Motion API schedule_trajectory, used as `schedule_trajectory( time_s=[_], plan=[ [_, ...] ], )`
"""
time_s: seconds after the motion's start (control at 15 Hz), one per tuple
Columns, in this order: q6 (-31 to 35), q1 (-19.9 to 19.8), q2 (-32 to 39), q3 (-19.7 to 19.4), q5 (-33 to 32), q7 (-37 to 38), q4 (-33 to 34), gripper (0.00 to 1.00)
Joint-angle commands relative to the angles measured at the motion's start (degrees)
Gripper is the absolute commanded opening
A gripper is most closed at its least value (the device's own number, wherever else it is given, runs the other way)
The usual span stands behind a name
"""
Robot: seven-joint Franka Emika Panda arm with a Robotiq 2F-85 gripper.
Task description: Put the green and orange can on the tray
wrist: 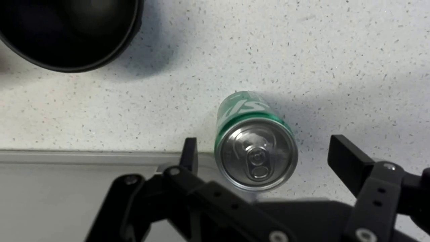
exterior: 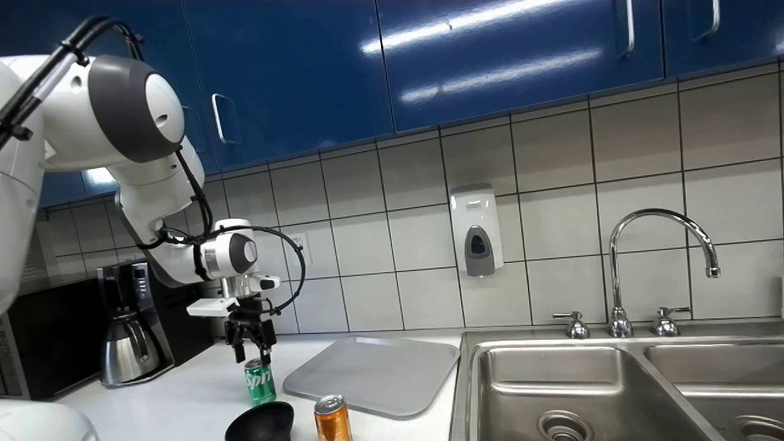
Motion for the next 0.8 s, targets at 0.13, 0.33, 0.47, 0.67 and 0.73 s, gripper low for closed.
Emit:
schedule_trajectory(
  time_s=[0.13,0.33,0.47,0.67,0.73],
  plan=[
    [-2.2,0.5,0.5,-1.5,-0.7,-1.2,1.3,1.00],
    [-2.0,0.6,1.3,-1.7,-0.5,-1.8,1.6,1.00],
    [-1.6,0.7,2.0,-1.5,-0.3,-2.2,1.8,1.00],
    [-1.1,1.0,3.4,-1.5,-0.1,-2.6,2.2,1.00],
    [-1.0,1.1,3.8,-1.6,-0.1,-2.5,2.3,1.00]
  ],
)
